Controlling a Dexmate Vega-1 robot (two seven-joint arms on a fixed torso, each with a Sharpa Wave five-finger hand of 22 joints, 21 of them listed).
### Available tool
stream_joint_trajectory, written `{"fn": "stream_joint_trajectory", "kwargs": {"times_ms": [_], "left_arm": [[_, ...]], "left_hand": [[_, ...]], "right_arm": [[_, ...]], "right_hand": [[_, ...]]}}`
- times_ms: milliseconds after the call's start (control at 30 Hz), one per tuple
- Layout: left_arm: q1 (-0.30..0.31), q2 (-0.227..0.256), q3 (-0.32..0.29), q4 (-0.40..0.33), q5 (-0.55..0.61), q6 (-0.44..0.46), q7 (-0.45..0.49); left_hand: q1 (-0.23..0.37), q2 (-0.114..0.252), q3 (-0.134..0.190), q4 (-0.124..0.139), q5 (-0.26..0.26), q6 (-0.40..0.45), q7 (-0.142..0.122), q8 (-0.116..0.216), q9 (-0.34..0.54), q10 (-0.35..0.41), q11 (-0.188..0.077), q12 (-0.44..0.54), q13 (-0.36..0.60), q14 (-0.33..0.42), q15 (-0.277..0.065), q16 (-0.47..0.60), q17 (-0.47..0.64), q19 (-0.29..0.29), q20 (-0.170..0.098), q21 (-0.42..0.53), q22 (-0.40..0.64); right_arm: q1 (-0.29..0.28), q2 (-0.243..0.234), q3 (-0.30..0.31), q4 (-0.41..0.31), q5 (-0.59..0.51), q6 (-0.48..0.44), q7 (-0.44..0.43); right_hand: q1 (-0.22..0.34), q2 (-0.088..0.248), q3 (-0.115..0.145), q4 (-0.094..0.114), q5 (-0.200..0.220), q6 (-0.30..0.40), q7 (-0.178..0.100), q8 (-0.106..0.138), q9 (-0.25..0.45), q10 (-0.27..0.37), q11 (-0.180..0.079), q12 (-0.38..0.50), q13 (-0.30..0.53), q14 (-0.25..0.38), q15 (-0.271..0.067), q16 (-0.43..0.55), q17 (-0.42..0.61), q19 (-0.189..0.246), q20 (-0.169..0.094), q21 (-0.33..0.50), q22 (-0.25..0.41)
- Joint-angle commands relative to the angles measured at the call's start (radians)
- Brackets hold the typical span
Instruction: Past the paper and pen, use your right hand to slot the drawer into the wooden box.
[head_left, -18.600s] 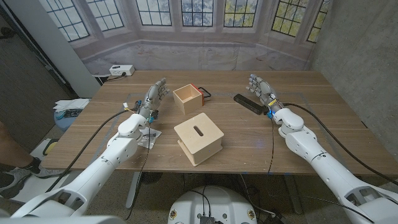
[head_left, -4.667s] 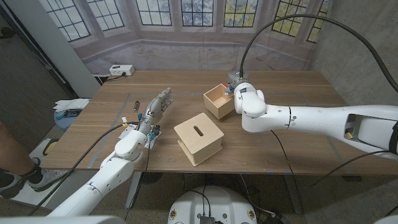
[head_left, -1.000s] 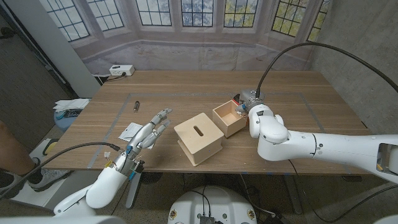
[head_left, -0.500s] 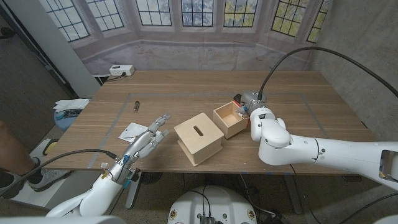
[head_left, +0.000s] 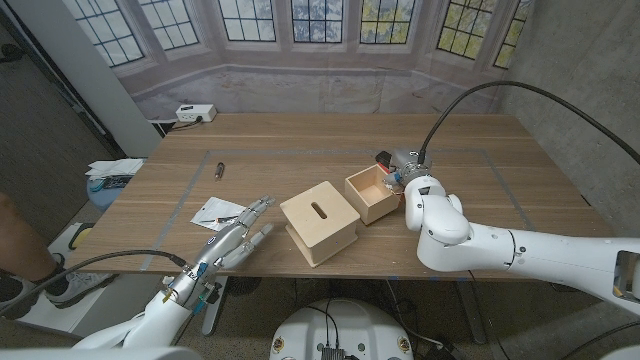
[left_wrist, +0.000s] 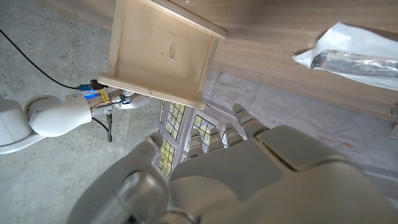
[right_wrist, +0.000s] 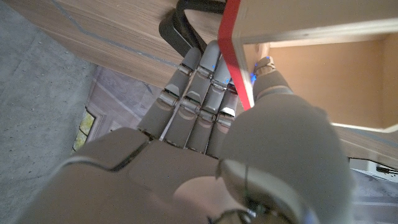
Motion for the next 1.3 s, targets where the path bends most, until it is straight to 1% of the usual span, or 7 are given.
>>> {"fn": "stream_joint_trajectory", "kwargs": {"times_ms": [33, 300, 467, 733, 1033, 1167, 1300], "left_arm": [[-0.006, 0.02, 0.022, 0.027, 0.063, -0.003, 0.028], [-0.014, 0.025, 0.035, 0.043, 0.069, 0.006, 0.048], [-0.006, 0.029, 0.03, 0.045, 0.075, 0.019, 0.068], [0.002, 0.04, 0.042, 0.054, 0.077, 0.022, 0.081], [-0.003, 0.053, 0.057, 0.067, 0.08, 0.014, 0.092], [-0.005, 0.061, 0.06, 0.072, 0.081, 0.017, 0.093], [-0.01, 0.07, 0.066, 0.077, 0.076, 0.021, 0.085]], "left_hand": [[-0.016, 0.0, -0.001, 0.008, 0.004, -0.017, -0.004, 0.002, 0.001, -0.022, -0.006, 0.002, 0.003, -0.019, -0.004, -0.002, 0.003, -0.009, -0.008, -0.006, 0.002], [-0.028, -0.001, -0.002, 0.011, 0.004, -0.03, -0.012, 0.003, 0.0, -0.036, -0.022, 0.002, 0.003, -0.026, -0.007, 0.001, 0.004, -0.017, -0.012, -0.006, 0.002], [-0.033, 0.0, -0.002, 0.011, 0.005, -0.034, -0.013, 0.004, 0.0, -0.038, -0.025, 0.004, 0.002, -0.027, -0.006, 0.002, 0.004, -0.018, -0.012, -0.005, 0.002], [-0.04, 0.0, -0.002, 0.012, 0.005, -0.039, -0.014, 0.005, 0.0, -0.04, -0.025, 0.007, 0.002, -0.025, -0.006, 0.004, 0.004, -0.018, -0.014, -0.003, 0.002], [-0.047, 0.0, -0.002, 0.012, 0.006, -0.041, -0.014, 0.007, 0.0, -0.038, -0.026, 0.01, 0.002, -0.023, -0.005, 0.006, 0.003, -0.017, -0.015, -0.002, 0.002], [-0.053, -0.001, 0.0, 0.011, 0.006, -0.04, -0.015, 0.009, 0.0, -0.031, -0.023, 0.015, 0.002, -0.006, -0.017, 0.013, 0.003, -0.008, -0.017, 0.003, 0.002], [-0.055, -0.001, 0.0, 0.011, 0.006, -0.04, -0.015, 0.01, -0.001, -0.026, -0.023, 0.018, 0.002, -0.002, -0.017, 0.013, 0.003, -0.005, -0.017, 0.004, 0.002]], "right_arm": [[-0.008, 0.007, 0.008, 0.008, 0.0, 0.0, -0.002], [-0.006, 0.018, 0.009, 0.025, 0.004, 0.0, 0.0], [0.001, 0.022, 0.001, 0.038, 0.015, 0.0, 0.001], [0.009, 0.031, -0.007, 0.056, 0.029, 0.0, -0.003], [-0.004, 0.041, 0.009, 0.068, 0.016, 0.0, 0.008], [-0.004, 0.041, 0.007, 0.07, 0.014, 0.0, 0.009], [-0.007, 0.038, 0.007, 0.063, 0.005, 0.0, 0.013]], "right_hand": [[0.08, 0.067, -0.005, -0.001, 0.005, 0.015, -0.008, 0.004, 0.005, 0.009, 0.0, 0.001, 0.003, 0.005, -0.047, -0.005, 0.004, 0.008, 0.001, -0.002, 0.003], [0.081, 0.067, -0.006, -0.001, 0.005, 0.015, -0.008, 0.002, 0.006, 0.009, 0.001, 0.0, 0.003, 0.007, -0.047, -0.008, 0.005, 0.008, 0.002, -0.003, 0.003], [0.083, 0.067, -0.006, -0.002, 0.005, 0.014, -0.008, 0.001, 0.006, 0.008, 0.0, -0.001, 0.003, 0.008, -0.049, -0.01, 0.006, 0.007, 0.002, -0.004, 0.003], [0.082, 0.068, -0.007, 0.0, 0.005, 0.015, -0.007, 0.0, 0.006, 0.007, -0.001, -0.003, 0.004, 0.009, -0.047, -0.015, 0.007, 0.007, 0.001, -0.005, 0.003], [0.083, 0.068, -0.008, 0.0, 0.005, 0.014, -0.007, -0.002, 0.007, 0.009, -0.001, -0.003, 0.004, 0.01, -0.048, -0.018, 0.008, 0.008, 0.001, -0.005, 0.003], [0.084, 0.068, -0.009, -0.001, 0.005, 0.014, -0.008, -0.003, 0.007, 0.011, 0.0, -0.005, 0.001, 0.01, -0.048, -0.02, 0.009, 0.008, 0.001, -0.006, 0.003], [0.084, 0.069, -0.01, 0.0, 0.004, 0.016, -0.008, -0.003, 0.007, 0.009, -0.002, -0.007, 0.001, 0.01, -0.048, -0.022, 0.011, 0.007, 0.001, -0.006, 0.003]]}}
